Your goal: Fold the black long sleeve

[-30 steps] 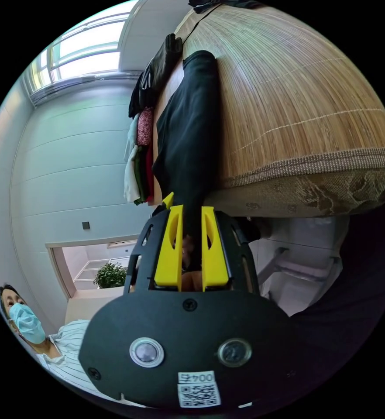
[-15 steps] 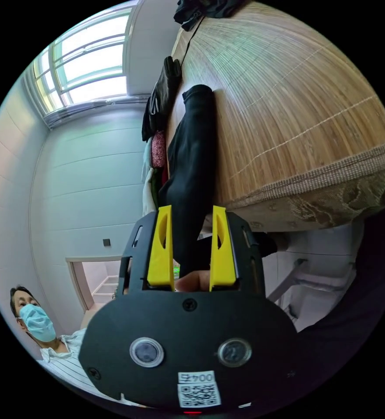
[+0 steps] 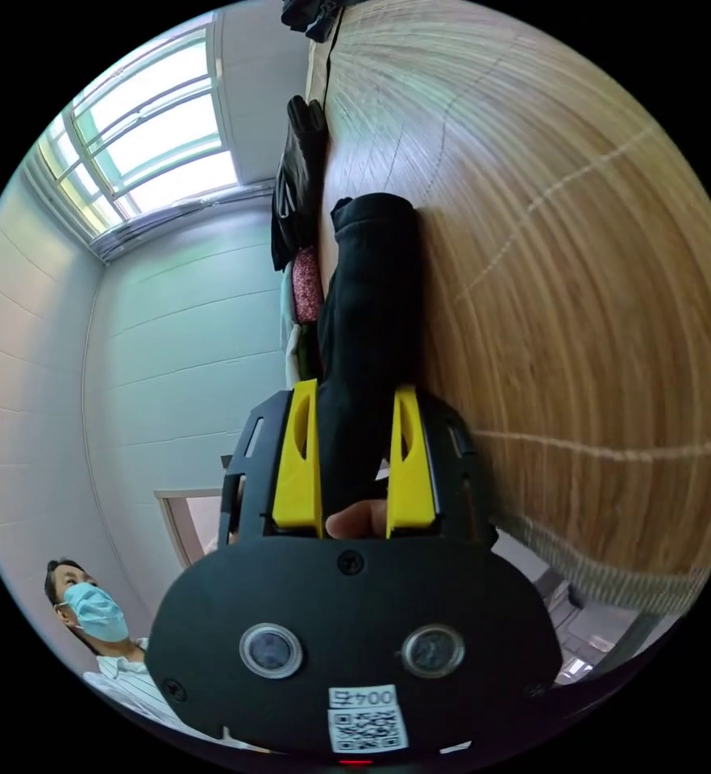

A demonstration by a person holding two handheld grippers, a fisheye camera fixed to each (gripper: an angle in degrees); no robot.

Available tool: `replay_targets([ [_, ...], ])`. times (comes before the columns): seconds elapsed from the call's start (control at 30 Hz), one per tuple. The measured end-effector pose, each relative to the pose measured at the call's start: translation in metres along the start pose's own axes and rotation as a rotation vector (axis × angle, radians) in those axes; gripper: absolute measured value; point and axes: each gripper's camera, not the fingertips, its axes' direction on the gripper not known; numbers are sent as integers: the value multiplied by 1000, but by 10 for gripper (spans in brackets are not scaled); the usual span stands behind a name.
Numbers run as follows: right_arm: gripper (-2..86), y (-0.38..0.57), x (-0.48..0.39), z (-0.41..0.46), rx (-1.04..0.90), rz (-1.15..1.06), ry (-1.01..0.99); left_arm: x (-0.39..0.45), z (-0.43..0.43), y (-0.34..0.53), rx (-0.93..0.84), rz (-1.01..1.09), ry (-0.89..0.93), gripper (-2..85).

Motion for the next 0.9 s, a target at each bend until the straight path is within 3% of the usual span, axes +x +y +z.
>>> replay_targets([
  [0.2, 68, -25, -8, 53, -82, -25, 95, 6, -16, 27, 38, -3, -13, 55],
  [0.33, 61, -8, -89, 76, -106, -239, 198, 21, -41, 59, 97, 25, 4, 55],
  [0.6, 63, 0, -206, 147, -322, -349, 336, 36, -92, 108, 180, 52, 189, 56],
  [0.73, 63, -19, -272, 243, -402, -464, 385, 53, -146, 81, 260, 143, 98, 56],
  [0.9, 63, -25, -389, 344, -378, -749, 207, 120, -247, 51, 479, 430, -107, 57],
])
